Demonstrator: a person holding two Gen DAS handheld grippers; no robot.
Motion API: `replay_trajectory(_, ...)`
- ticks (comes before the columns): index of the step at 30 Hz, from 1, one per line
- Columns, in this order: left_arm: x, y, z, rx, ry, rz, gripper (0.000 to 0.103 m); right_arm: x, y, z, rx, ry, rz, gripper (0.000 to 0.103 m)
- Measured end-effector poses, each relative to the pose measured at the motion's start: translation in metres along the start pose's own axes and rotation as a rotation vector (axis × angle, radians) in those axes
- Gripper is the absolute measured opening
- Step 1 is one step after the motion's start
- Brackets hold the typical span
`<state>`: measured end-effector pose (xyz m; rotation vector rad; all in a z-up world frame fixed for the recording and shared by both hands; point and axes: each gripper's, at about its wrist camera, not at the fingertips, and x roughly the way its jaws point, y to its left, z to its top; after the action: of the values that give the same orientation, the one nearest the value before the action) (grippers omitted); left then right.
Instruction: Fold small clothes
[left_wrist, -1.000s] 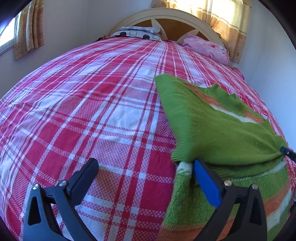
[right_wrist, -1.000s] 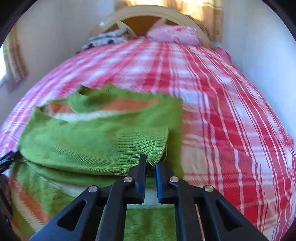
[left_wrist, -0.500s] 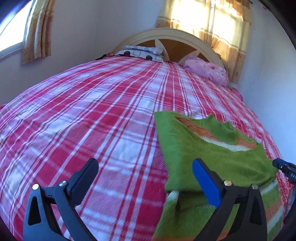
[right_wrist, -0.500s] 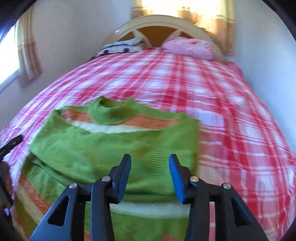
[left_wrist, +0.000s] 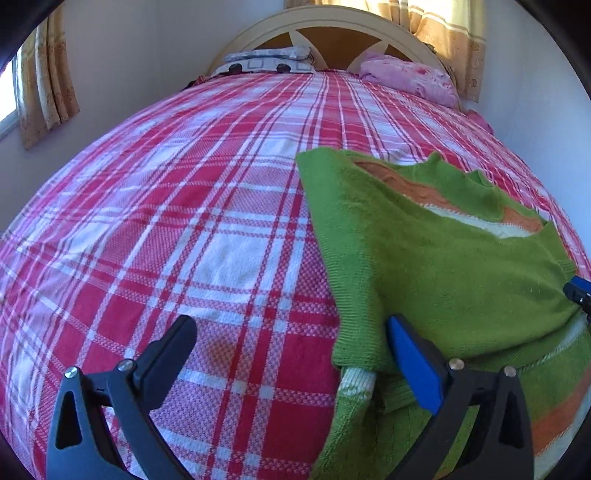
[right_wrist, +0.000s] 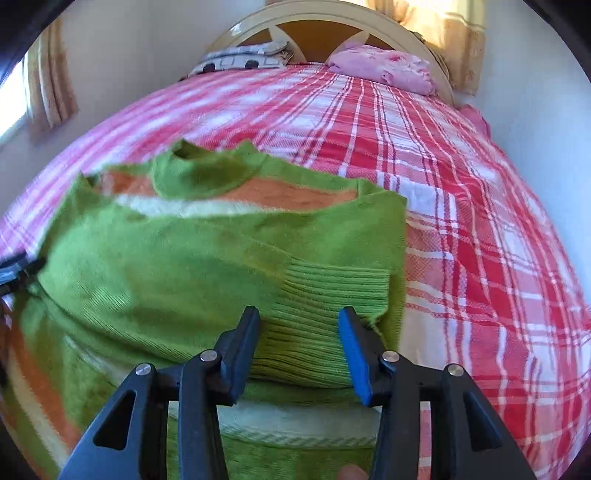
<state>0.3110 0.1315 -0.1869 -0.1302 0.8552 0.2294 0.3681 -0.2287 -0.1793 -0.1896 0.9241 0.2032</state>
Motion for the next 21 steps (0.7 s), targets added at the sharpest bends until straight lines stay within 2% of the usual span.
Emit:
replay_trajectory(2,-0.011,-0.003,-0.005,0.007,-0.018,0.004,0.103,-0.016,-0.005,-0.003,0.051,-0.05,-0.02,0.047)
replay_trajectory(4,-0.012,-0.006,-0.008,0.028,-0.018,0.001,0.103,-0.031,0.0,-0.005,0.035,-0.1,0.044,0.047)
replay_trajectory(5,-0.011,-0.008,-0.009,0.037,-0.014,0.006,0.103,-0.032,0.007,-0.007,0.002,-0.098,0.05,0.047)
replay_trajectory(7,-0.01,-0.012,-0.008,0.05,-0.011,0.019,0.103,-0.019,0.021,-0.013,-0.083,-0.031,-0.01,0.047)
replay_trajectory(8,-0.011,-0.013,-0.008,0.056,-0.013,0.028,0.103,-0.012,0.023,-0.015,-0.088,-0.018,-0.014,0.047)
replay_trajectory(12,-0.012,-0.017,-0.012,0.076,-0.009,0.04,0.103,-0.01,0.013,-0.014,-0.012,-0.017,0.024,0.047)
replay_trajectory(21,-0.02,-0.019,-0.017,0.086,-0.013,0.037,0.103,-0.028,0.009,-0.022,0.004,-0.028,0.026,0.05)
